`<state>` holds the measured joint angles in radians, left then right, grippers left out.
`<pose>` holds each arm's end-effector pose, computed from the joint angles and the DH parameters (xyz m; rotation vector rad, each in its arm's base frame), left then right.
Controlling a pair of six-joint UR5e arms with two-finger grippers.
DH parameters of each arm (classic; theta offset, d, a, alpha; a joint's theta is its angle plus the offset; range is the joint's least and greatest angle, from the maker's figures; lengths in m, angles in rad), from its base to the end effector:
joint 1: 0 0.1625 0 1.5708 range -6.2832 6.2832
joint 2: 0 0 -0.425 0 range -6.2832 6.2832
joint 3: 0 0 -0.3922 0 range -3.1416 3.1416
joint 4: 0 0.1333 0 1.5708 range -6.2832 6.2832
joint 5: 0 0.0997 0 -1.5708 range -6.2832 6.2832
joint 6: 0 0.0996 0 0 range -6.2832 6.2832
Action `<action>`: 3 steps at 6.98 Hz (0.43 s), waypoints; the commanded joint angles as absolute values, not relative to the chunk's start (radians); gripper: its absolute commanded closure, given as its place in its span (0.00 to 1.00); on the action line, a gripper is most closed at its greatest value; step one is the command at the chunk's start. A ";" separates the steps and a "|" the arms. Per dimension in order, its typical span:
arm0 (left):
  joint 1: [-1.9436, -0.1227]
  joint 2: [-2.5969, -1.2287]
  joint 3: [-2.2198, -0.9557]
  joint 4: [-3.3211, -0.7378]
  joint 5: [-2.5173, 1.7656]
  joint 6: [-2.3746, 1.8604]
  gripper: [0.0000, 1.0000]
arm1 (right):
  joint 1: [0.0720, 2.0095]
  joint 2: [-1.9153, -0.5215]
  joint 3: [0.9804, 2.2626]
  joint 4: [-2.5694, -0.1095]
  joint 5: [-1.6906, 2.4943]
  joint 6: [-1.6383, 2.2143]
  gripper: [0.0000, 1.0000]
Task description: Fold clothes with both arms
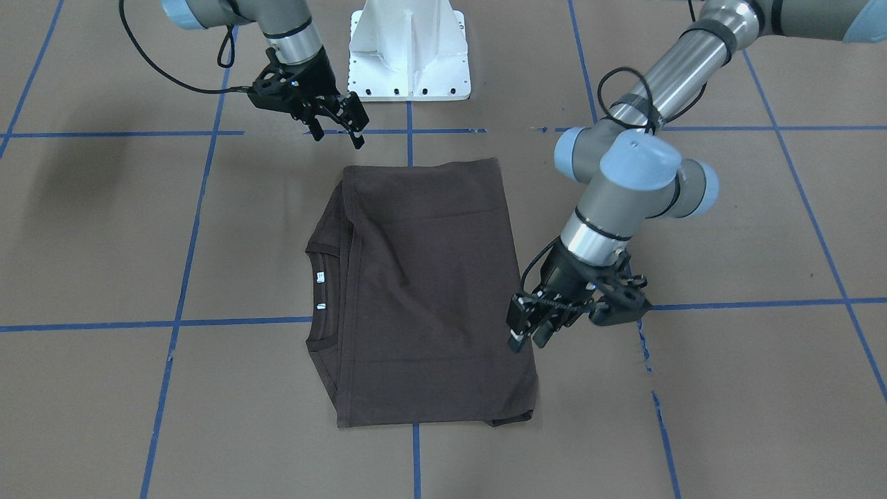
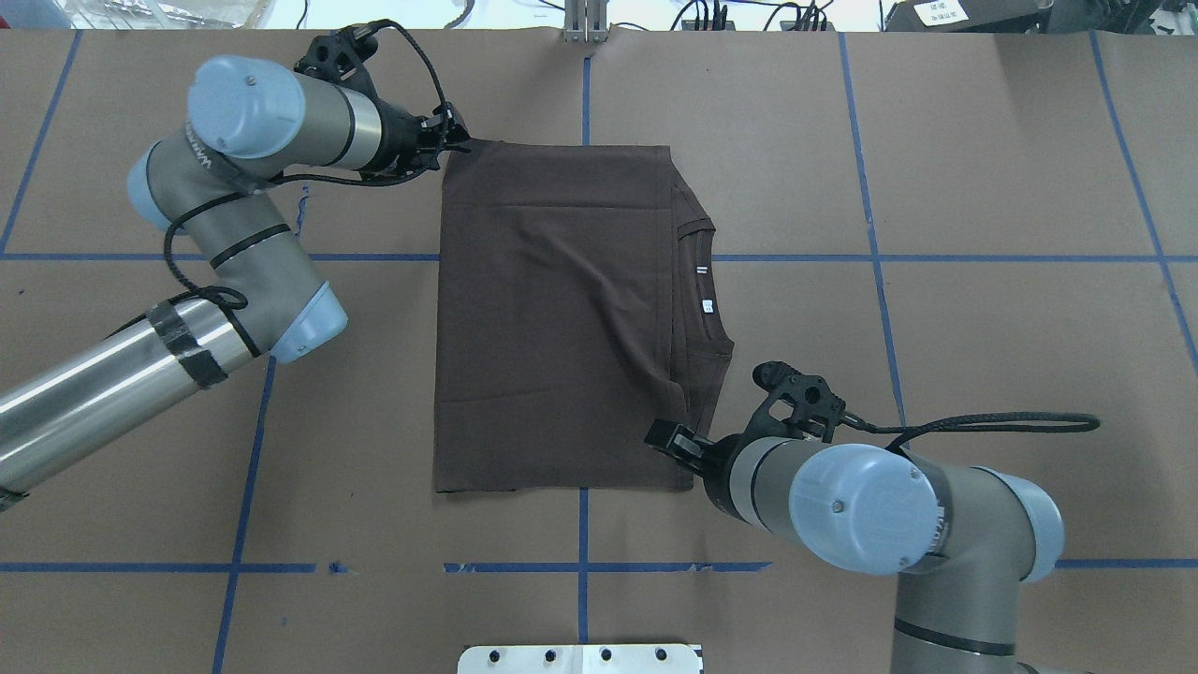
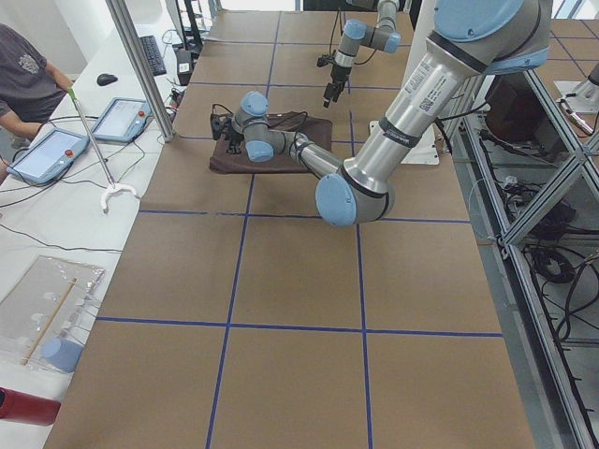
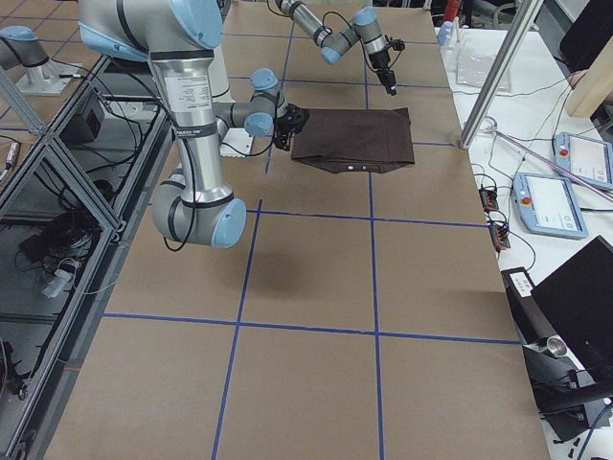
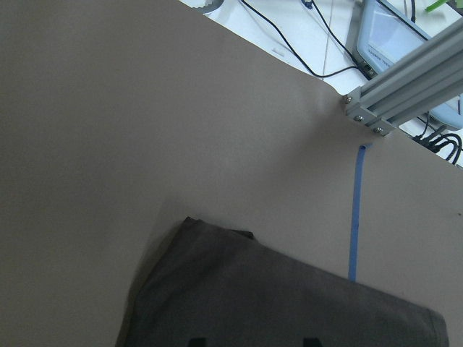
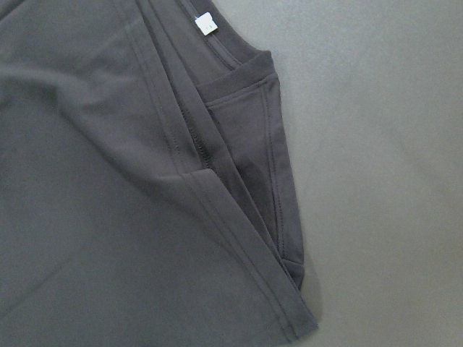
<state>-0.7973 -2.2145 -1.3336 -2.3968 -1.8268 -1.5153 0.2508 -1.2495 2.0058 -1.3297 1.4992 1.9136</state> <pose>0.4392 -0.6044 0.2853 0.3073 1.2204 -0.4851 -0.5048 -0.2743 0.2667 0.0200 -1.0145 0.5784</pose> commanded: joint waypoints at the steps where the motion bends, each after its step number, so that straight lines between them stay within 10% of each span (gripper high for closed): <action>1: -0.793 -2.178 -1.388 -2.398 -1.839 -1.520 0.45 | 0.256 -1.177 1.896 -1.335 1.476 1.914 0.18; 3: -0.792 -2.180 -1.388 -2.398 -1.839 -1.522 0.44 | 0.259 -1.172 1.865 -1.338 1.479 1.907 0.20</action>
